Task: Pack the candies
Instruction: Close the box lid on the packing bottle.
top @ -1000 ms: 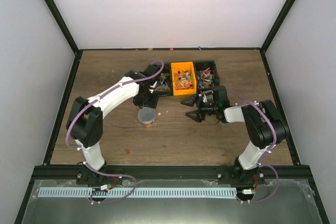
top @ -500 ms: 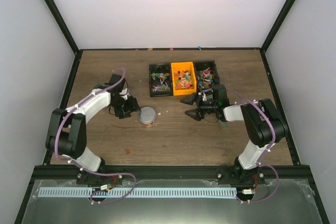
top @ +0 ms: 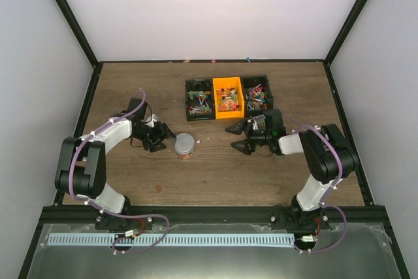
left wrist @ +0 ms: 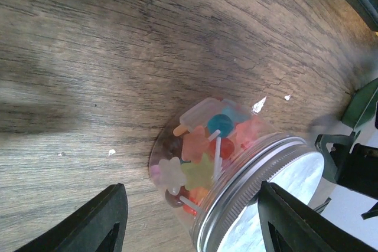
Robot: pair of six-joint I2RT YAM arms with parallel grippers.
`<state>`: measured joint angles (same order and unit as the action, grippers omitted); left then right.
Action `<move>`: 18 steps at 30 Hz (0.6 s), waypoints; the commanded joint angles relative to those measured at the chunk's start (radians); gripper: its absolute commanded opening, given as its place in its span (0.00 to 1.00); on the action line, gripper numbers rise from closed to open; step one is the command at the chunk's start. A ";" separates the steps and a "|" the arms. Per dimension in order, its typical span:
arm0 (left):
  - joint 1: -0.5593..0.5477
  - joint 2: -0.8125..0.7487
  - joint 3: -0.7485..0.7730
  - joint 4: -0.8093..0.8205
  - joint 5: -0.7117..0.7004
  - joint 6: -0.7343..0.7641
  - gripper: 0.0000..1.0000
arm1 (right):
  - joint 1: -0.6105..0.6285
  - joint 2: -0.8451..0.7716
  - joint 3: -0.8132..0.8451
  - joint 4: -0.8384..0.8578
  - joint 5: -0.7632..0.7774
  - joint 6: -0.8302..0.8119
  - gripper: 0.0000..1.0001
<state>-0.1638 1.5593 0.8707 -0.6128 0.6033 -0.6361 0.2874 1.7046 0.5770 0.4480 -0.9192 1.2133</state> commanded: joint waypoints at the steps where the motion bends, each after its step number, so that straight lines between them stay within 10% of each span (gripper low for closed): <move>1: -0.001 -0.006 0.018 -0.025 -0.040 -0.015 0.63 | -0.003 -0.022 -0.013 0.022 0.005 0.004 0.86; 18: -0.003 -0.300 -0.141 0.350 -0.198 0.261 1.00 | -0.003 0.026 0.004 0.042 -0.001 0.004 0.86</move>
<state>-0.1642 1.3178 0.8177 -0.4274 0.5060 -0.4801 0.2874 1.7092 0.5682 0.4728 -0.9192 1.2205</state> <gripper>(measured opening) 0.994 0.859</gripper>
